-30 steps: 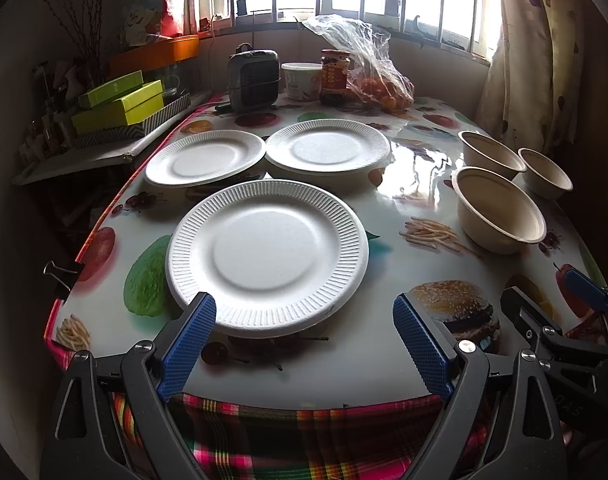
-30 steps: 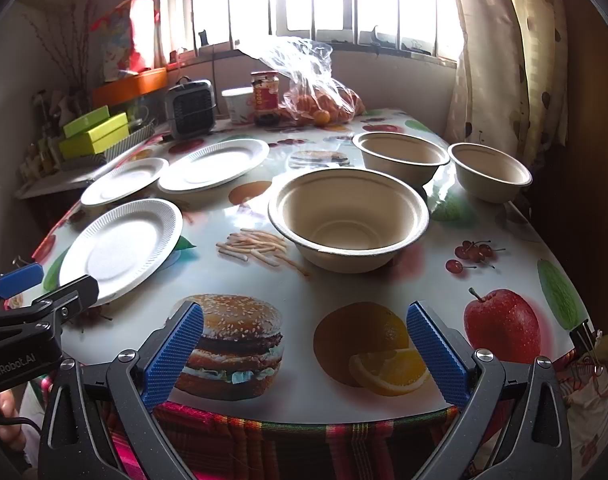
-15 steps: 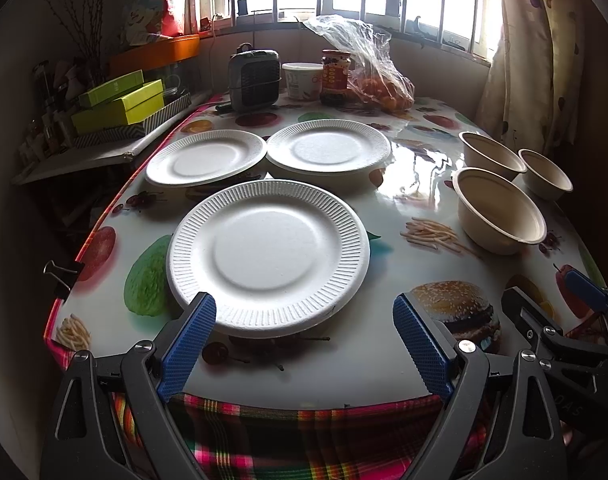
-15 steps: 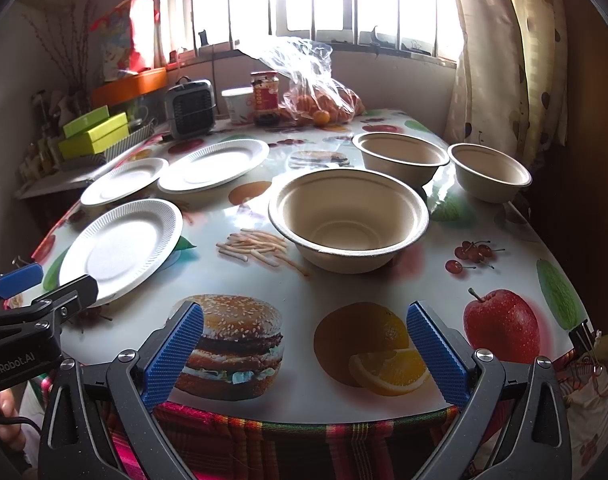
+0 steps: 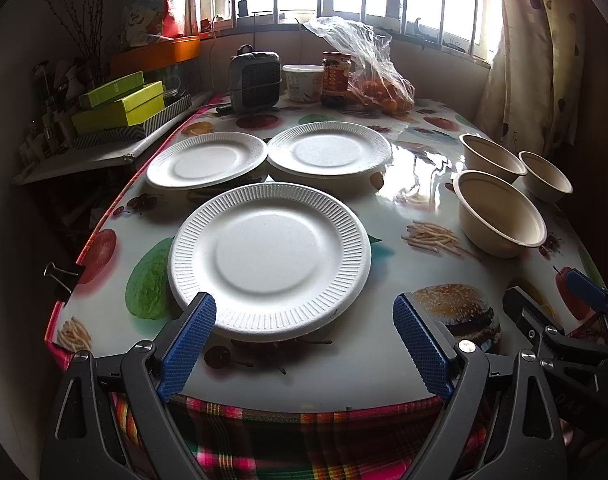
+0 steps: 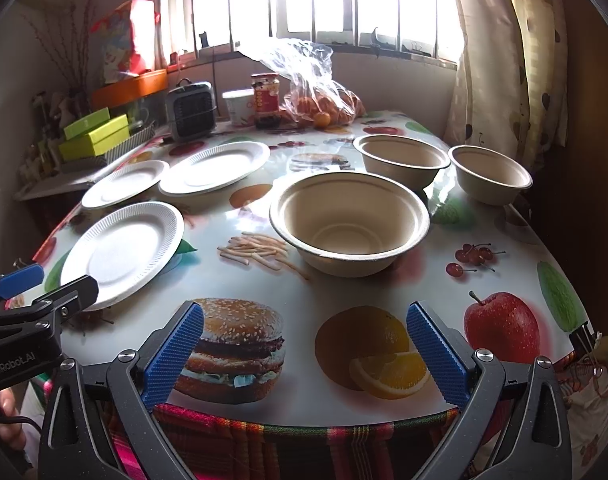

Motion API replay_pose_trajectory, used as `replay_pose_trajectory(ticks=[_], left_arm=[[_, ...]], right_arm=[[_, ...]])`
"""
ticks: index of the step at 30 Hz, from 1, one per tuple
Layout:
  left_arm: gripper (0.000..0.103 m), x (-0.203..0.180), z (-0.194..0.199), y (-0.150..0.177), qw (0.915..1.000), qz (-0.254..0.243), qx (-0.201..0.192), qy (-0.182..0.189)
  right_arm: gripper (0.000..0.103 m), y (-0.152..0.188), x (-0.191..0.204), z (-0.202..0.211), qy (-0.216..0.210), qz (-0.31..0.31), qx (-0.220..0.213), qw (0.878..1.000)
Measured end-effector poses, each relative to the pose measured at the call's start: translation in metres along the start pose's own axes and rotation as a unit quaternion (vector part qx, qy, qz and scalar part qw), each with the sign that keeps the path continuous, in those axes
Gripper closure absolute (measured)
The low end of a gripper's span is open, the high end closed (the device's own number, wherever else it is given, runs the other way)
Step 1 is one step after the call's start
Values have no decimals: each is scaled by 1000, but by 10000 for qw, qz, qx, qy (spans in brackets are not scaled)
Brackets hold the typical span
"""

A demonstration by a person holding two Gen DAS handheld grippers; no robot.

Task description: Organize plates and bowls

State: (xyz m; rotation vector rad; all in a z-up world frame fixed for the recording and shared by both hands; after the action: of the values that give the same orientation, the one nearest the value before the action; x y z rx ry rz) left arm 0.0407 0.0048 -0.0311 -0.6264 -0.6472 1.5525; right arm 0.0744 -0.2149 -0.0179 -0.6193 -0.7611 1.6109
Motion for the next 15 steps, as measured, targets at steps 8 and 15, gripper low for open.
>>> replay_pose_trajectory(ticks=[8,15], left_arm=[[12,16,2,-14,9999,126,-85,-57],[12,44,0,-32,9992,351,-90,-154]], right_arm=[[0,-18,8,3,-102,126,-135,9998],[0,-51,25,2,-395,268,-286,9985]])
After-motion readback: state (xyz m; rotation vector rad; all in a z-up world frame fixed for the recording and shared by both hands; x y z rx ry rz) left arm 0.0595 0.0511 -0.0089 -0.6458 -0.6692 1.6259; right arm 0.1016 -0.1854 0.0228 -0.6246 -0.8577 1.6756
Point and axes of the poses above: each gripper's, at about its wrist camera, not at the fingertips, and z roughly against the way its jaws point, x to its left, y to its underside, the point moved 5 cm from there along -z, roughly the way its jaws point, and after that the axes turned 1 degree about -x, right-handed, at the moved point
